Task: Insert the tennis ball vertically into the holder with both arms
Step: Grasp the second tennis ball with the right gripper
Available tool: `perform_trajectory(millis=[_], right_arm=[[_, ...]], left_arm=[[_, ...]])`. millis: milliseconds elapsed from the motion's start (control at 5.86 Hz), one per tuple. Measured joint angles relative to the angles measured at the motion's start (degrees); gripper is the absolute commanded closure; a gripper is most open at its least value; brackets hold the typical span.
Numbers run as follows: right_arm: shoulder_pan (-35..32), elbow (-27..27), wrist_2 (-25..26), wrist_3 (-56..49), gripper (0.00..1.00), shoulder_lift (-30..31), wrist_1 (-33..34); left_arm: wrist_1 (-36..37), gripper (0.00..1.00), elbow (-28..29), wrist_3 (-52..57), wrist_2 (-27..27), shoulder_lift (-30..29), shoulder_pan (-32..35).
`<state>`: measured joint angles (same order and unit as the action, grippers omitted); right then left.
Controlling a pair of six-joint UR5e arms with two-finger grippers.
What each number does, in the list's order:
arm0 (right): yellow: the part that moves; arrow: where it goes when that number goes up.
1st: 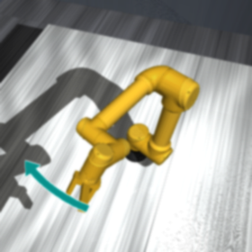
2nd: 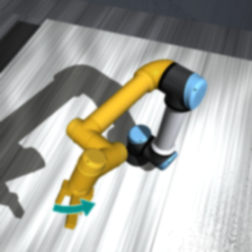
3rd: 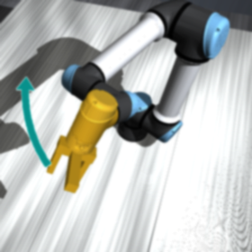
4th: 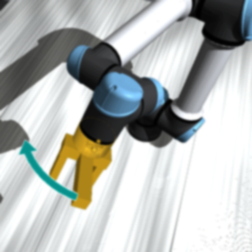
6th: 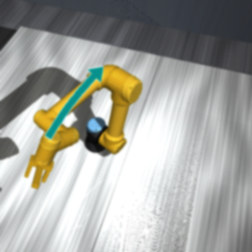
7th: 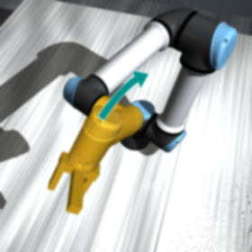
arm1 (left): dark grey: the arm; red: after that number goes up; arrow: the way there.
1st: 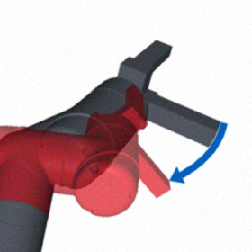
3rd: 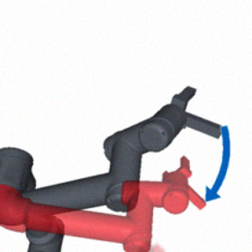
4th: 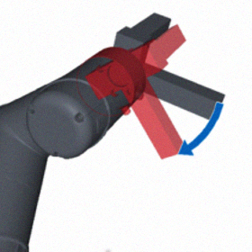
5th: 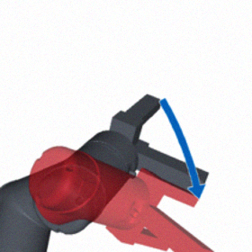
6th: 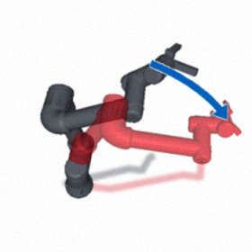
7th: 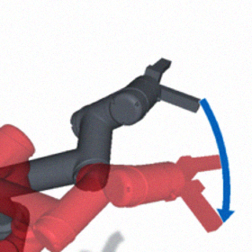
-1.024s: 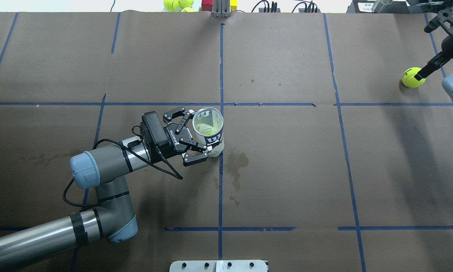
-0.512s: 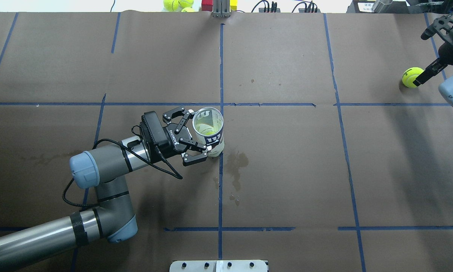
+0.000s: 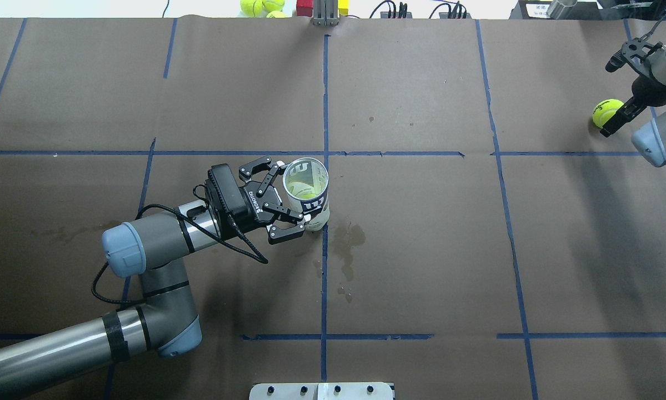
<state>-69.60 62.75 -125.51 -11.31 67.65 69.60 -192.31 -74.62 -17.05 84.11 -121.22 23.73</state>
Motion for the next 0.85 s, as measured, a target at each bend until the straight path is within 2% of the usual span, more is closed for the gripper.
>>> perform_trajectory(millis=[853], right_arm=[[0.1, -1.4, 3.6, 0.2, 0.01, -1.6, 0.1]], left_arm=[[0.0, 0.0, 0.0, 0.1, 0.0, 0.0, 0.0]])
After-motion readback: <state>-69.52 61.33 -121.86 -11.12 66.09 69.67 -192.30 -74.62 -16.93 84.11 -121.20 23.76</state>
